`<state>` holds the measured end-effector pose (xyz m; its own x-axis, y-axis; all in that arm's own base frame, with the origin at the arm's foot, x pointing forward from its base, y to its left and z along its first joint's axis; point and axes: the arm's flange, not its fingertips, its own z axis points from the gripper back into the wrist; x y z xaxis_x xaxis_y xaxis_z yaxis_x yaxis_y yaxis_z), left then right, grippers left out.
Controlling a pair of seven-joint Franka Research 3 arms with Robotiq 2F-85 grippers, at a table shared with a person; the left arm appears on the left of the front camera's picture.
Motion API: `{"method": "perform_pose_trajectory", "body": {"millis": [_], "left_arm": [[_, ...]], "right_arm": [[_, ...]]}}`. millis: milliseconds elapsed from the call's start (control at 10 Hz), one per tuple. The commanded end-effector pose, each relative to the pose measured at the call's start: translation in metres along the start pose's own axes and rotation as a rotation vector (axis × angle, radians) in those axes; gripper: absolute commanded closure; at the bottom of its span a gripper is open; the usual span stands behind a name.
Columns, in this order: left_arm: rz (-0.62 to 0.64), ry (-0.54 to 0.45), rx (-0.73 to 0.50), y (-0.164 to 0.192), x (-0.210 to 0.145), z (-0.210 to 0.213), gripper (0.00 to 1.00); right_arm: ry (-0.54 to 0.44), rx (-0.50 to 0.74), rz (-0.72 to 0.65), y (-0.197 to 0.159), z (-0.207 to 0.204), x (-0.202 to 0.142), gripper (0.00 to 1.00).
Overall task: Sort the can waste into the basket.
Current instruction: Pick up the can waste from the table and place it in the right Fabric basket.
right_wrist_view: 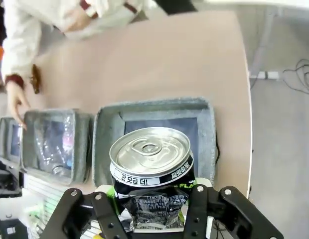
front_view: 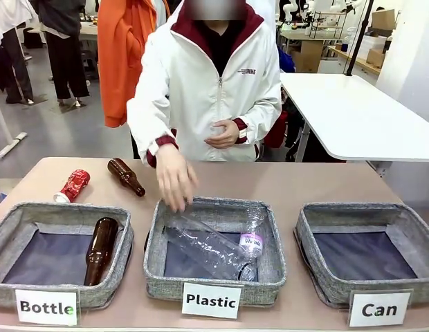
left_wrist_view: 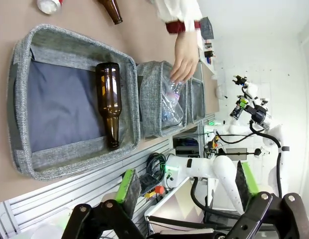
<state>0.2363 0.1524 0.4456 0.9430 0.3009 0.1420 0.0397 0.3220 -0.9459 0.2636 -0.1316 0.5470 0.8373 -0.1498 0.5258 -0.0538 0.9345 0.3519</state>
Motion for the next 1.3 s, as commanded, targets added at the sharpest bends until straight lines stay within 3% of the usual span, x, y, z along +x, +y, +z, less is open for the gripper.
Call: {"method": "perform_pose_trajectory", "body": {"millis": [0,100,200,500,600,800,1000,1200], "left_arm": [[0.01,0.008,0.004,-0.002,-0.004,0.001,0.0],[0.01,0.008,0.004,-0.002,-0.004,0.001,0.0],[0.01,0.008,0.004,-0.002,-0.004,0.001,0.0],[0.01,0.008,0.004,-0.002,-0.004,0.001,0.0],[0.01,0.008,0.004,-0.002,-0.004,0.001,0.0],[0.01,0.008,0.004,-0.002,-0.004,0.001,0.0],[0.01,0.008,0.004,-0.002,-0.004,0.001,0.0],[0.01,0.008,0.004,-0.002,-0.004,0.001,0.0]], "right_arm": [[0.068,0.049,-0.016,0.016,0.002,-0.011,1.0],[0.068,0.049,-0.016,0.016,0.002,-0.011,1.0],[0.022,0.018,0.0,0.004,-0.001,-0.003,0.57],[0.225,0.088,0.804,0.038,-0.102,0.068,0.57],[0.305,0.222,1.024,0.063,-0.142,0.072,0.57],[0.418,0.342,1.267,0.098,-0.177,0.062,0.57],[0.688,0.449,1.419,0.107,-0.2,0.03,0.57],[0.84,0.586,1.506,0.102,-0.192,0.019,0.57]]}}
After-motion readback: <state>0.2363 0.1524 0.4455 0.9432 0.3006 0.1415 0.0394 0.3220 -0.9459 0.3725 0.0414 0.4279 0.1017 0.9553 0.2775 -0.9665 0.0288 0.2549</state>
